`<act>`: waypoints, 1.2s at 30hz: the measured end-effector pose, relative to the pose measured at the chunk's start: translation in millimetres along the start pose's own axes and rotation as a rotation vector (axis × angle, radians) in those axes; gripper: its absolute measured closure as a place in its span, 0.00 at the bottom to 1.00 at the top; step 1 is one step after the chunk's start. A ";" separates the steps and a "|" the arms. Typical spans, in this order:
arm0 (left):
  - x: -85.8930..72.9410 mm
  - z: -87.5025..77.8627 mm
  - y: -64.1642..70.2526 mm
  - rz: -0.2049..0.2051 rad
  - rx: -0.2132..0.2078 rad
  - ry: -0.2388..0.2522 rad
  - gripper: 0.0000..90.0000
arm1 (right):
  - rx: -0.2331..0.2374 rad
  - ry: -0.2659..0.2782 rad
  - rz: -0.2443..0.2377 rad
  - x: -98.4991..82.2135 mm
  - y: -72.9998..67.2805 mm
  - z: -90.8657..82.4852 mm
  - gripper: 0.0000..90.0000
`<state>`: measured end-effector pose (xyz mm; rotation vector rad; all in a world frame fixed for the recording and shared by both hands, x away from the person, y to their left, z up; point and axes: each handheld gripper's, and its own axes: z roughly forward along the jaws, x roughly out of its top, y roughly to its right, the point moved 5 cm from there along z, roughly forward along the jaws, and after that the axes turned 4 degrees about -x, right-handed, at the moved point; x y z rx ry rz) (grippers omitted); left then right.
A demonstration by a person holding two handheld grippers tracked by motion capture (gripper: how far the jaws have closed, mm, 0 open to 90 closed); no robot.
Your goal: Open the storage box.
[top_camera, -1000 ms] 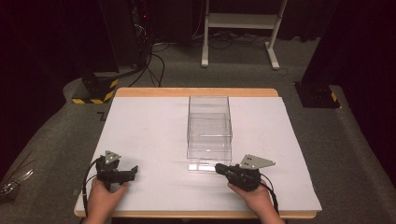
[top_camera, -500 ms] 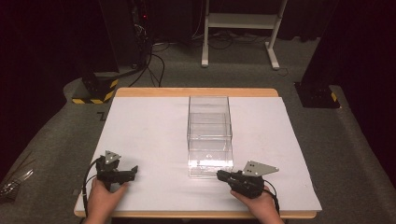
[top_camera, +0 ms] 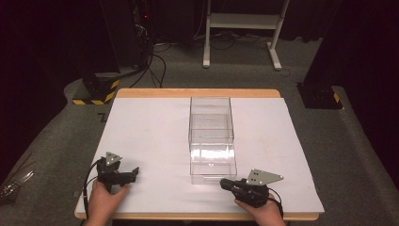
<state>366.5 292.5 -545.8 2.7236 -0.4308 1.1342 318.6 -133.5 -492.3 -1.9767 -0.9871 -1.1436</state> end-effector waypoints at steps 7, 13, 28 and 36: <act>0.0 0.0 0.0 -0.001 0.000 -0.001 0.01 | 0.004 0.006 -0.002 -1.8 -1.1 -1.5 0.94; 0.0 0.1 0.2 -0.004 -0.002 0.000 0.01 | -0.022 0.031 0.002 -0.6 0.0 -5.6 0.85; 0.0 0.1 0.2 -0.004 -0.002 -0.001 0.01 | -0.066 0.127 -0.003 11.1 6.2 -27.3 0.84; 0.0 0.1 0.3 -0.004 -0.002 0.000 0.01 | -0.085 0.172 -0.003 20.0 11.3 -30.5 0.82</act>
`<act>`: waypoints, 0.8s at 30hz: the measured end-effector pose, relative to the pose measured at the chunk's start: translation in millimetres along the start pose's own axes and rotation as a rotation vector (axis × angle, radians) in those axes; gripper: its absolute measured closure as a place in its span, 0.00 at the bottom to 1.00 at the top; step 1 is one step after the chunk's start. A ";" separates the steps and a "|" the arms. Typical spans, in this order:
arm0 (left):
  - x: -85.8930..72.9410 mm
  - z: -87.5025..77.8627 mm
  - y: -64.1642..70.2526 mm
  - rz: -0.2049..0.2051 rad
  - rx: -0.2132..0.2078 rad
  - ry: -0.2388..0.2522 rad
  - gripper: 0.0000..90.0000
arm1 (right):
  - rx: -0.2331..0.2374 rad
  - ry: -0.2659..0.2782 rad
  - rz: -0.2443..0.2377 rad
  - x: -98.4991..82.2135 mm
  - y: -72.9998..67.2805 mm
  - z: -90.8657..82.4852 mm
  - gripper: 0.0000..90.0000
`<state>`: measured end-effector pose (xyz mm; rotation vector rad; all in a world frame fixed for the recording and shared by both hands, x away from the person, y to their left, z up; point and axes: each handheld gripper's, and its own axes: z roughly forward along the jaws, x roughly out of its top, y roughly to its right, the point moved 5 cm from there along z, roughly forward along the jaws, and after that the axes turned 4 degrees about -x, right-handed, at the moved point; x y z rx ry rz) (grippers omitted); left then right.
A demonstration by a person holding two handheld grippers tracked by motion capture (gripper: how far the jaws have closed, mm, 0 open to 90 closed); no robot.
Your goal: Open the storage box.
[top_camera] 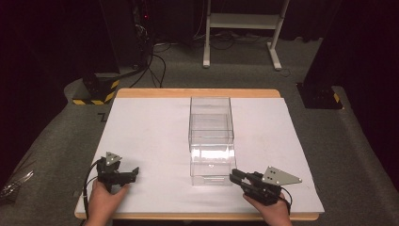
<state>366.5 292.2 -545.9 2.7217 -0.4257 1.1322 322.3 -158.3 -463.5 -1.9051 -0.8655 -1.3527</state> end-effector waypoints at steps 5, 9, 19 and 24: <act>0.0 -0.1 -0.2 0.003 0.001 -0.001 0.01 | -0.022 0.008 -0.004 2.6 4.1 -0.4 0.80; 0.0 -0.1 -0.2 0.002 0.001 0.000 0.01 | -0.076 0.020 -0.004 4.7 14.1 -3.0 0.77; 0.0 0.0 0.0 0.000 0.000 0.000 0.01 | -0.247 0.018 0.001 -3.0 43.1 -14.1 0.70; 0.0 0.0 0.0 0.000 0.000 0.000 0.01 | -0.357 -0.009 0.012 -12.6 63.1 -21.7 0.65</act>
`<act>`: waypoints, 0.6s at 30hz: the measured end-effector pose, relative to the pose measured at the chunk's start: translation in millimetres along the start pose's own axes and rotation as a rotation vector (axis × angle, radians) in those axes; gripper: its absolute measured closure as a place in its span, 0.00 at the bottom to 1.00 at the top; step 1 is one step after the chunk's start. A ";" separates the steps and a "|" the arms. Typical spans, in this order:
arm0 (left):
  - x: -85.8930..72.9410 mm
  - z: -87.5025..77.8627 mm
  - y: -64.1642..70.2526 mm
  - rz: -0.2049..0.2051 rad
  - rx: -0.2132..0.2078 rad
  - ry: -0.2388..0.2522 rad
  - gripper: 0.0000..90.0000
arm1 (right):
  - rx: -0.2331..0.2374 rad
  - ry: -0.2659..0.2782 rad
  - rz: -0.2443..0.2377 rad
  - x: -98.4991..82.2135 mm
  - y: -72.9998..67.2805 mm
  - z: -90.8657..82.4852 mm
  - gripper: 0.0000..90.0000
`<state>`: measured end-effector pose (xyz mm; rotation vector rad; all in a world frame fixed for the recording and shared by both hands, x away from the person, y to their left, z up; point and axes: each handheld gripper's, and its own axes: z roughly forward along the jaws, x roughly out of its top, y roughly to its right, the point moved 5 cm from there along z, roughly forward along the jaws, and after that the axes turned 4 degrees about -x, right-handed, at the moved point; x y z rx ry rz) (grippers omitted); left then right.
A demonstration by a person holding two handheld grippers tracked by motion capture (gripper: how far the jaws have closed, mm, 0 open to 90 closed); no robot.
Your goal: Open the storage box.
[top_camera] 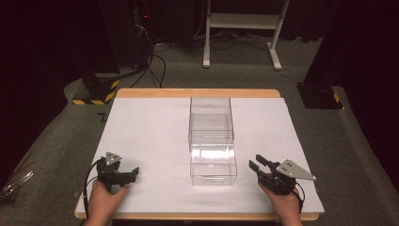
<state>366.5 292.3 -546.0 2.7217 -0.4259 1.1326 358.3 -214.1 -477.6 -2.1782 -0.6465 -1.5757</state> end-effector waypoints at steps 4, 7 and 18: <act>0.0 0.0 0.0 0.000 0.000 0.000 0.01 | -0.089 -0.047 0.009 -10.7 18.3 -0.1 0.62; 0.0 0.0 0.0 0.000 0.000 0.000 0.01 | -0.156 -0.100 -0.004 -20.9 30.3 0.0 0.59; 0.0 -0.2 -0.2 0.003 0.000 0.000 0.01 | -0.288 -0.315 -0.074 -48.0 49.5 8.5 0.50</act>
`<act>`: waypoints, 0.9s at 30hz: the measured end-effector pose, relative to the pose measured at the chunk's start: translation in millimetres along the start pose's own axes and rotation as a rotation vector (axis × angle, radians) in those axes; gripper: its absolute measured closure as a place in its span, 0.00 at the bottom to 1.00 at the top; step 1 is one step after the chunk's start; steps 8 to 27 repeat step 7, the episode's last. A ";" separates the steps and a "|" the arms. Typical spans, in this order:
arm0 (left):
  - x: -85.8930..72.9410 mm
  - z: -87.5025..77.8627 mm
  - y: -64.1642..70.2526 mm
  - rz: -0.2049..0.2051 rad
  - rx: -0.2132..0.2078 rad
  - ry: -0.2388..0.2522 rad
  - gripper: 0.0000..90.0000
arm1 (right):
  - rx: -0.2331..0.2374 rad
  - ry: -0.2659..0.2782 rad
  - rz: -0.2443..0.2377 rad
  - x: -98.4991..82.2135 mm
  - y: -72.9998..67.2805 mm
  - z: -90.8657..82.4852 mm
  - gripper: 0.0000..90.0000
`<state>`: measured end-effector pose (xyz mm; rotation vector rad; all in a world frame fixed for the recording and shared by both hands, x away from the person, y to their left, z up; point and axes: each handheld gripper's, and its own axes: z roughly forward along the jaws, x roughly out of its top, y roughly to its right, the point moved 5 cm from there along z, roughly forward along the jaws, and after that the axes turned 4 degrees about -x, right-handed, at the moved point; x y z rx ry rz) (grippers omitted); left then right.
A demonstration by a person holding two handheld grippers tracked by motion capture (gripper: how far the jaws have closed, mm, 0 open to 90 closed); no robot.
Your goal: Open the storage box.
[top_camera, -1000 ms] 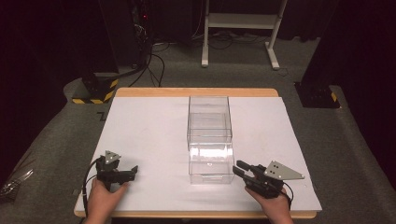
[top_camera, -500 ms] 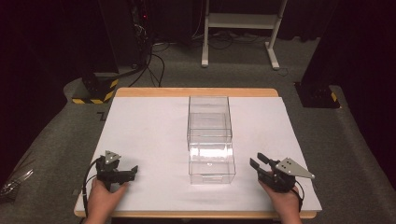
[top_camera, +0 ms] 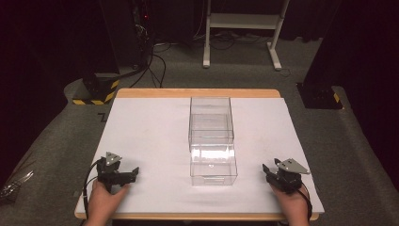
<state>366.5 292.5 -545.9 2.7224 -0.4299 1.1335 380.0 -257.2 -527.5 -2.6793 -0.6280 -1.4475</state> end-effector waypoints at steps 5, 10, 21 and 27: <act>0.0 0.0 0.0 0.000 0.000 0.001 0.01 | 0.000 -0.037 -0.028 -0.9 -2.8 3.9 0.46; 0.0 0.0 0.0 0.000 0.000 0.000 0.01 | -0.005 -0.049 -0.042 -1.0 -3.1 5.1 0.45; 0.0 0.0 0.0 0.000 0.000 0.000 0.01 | -0.005 -0.049 -0.042 -1.0 -3.1 5.1 0.45; 0.0 0.0 0.0 0.000 0.000 0.000 0.01 | -0.005 -0.049 -0.042 -1.0 -3.1 5.1 0.45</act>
